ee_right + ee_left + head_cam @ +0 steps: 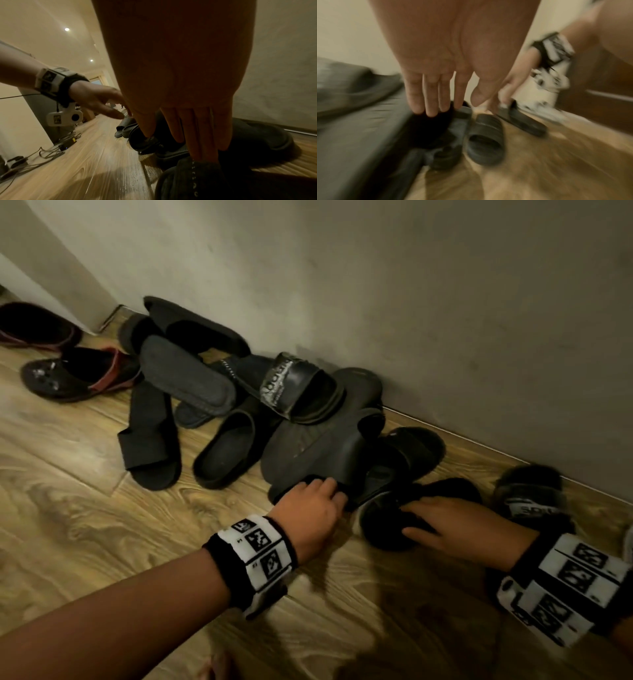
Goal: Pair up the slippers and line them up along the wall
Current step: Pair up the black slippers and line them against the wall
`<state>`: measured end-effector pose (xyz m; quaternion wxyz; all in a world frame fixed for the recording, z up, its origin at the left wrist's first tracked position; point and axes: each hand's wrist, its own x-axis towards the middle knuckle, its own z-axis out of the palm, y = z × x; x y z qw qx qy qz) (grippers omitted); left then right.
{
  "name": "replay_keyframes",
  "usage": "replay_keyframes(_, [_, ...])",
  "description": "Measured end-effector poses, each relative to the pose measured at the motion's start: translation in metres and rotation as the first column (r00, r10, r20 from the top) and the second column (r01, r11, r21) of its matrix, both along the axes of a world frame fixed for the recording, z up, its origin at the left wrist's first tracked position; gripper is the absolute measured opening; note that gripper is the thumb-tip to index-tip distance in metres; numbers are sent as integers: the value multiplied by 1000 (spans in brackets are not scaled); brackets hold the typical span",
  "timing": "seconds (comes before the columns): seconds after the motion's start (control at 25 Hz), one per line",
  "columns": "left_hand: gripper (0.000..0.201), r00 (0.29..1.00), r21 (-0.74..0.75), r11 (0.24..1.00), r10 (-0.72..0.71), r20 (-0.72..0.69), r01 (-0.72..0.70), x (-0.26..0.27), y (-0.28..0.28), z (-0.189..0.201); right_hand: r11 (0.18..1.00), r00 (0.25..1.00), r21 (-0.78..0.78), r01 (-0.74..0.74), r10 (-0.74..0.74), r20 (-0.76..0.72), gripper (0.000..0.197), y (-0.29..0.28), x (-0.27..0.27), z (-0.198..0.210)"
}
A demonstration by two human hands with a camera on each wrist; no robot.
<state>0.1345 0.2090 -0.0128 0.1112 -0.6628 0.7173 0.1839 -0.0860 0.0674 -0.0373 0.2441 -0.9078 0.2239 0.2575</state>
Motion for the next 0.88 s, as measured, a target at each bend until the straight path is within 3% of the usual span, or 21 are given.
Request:
replay_keyframes(0.16, [34,982,-121,982,156,103,-144,71,-17,18,999,998,-22,-39,38,-51,56,5,14,4])
replay_keyframes(0.28, [33,923,-290,896,374,84,-336,123,-45,26,1000,996,-11,3,-4,-94,56,3,11,5])
replay_keyframes(0.4, [37,855,-190,836,488,-174,-515,143,-75,16,998,991,-21,53,-55,-118,55,5,-6,10])
replay_keyframes(0.48, [30,751,-74,796,530,-393,-600,153,-85,8,997,990,-11,71,-72,-123,54,8,-21,12])
replay_keyframes(0.56, [21,711,-68,796,495,-500,-602,162,-91,4,995,988,-3,99,-99,-122,52,11,-40,17])
replay_keyframes(0.68, [24,769,-143,857,356,-531,-495,164,-91,23,991,987,-11,130,-131,-97,50,14,-65,20])
replay_keyframes(0.8, [34,843,-187,912,240,-482,-366,129,-86,56,988,984,-24,155,-157,-88,47,14,-82,19])
replay_keyframes(0.88, [28,825,-153,935,196,-530,-320,79,-82,83,984,979,-50,169,-173,-108,42,15,-97,19])
